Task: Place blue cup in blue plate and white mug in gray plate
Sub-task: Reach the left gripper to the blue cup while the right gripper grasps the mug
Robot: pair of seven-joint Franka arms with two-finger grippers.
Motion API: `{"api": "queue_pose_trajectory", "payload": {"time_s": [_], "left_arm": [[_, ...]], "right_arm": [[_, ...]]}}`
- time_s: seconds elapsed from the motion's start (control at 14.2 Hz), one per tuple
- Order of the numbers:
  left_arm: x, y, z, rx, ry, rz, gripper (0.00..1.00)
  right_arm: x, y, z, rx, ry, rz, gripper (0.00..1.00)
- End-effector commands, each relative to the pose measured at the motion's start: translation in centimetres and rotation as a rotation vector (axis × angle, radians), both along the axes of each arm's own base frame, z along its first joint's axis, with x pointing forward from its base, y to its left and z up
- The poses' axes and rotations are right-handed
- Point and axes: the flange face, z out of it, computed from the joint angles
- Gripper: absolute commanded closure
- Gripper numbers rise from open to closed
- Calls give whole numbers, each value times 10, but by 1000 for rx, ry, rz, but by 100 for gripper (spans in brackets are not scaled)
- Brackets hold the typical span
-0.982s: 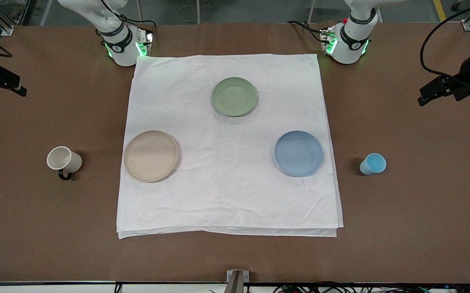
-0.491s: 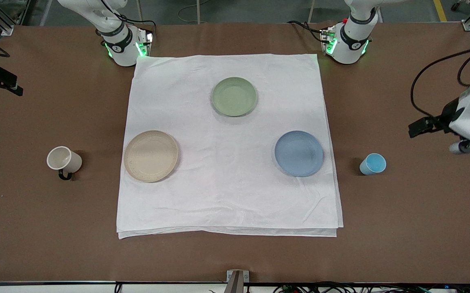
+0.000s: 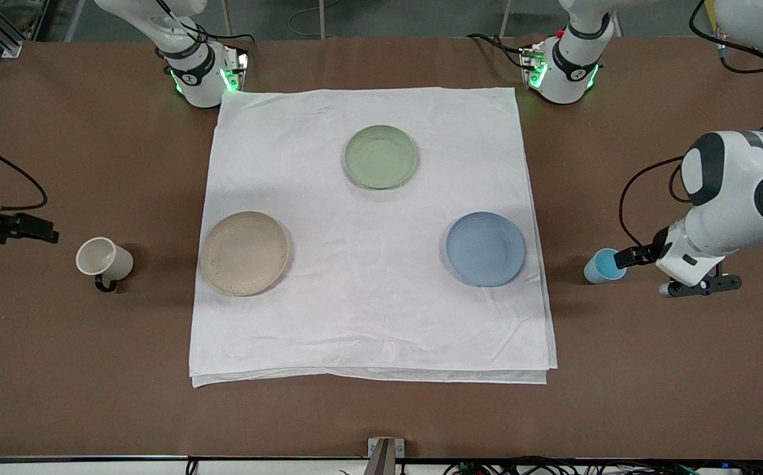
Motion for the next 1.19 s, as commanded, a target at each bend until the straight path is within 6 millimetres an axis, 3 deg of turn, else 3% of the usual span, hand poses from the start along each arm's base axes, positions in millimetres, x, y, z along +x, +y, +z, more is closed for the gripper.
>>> {"api": "queue_pose_trajectory", "payload": {"time_s": [0.0,0.21,0.49,0.63,0.84,0.98,1.12], "left_arm": [[-21,16,-32,8,-10,14,6],[-28,16,-67,-1,8,14,17],[-32,18,-100,-12,10,18,64],[-29,15,-100,-12,5,17,99],[-21,9,-72,-9,-36,9,100],[-18,-22,-42,-18,-75,-3,100],[-20,-59,-19,-27,-61,-9,100]], "right_arm": [[3,-12,-53,-3,6,-13,0],[4,-24,-112,-9,-22,-28,0],[10,-30,-166,-1,-2,-31,0],[9,-38,-192,26,8,-30,0],[6,-56,-226,54,12,6,1],[5,-58,-236,54,14,21,4],[2,-59,-241,56,22,26,16]]}}
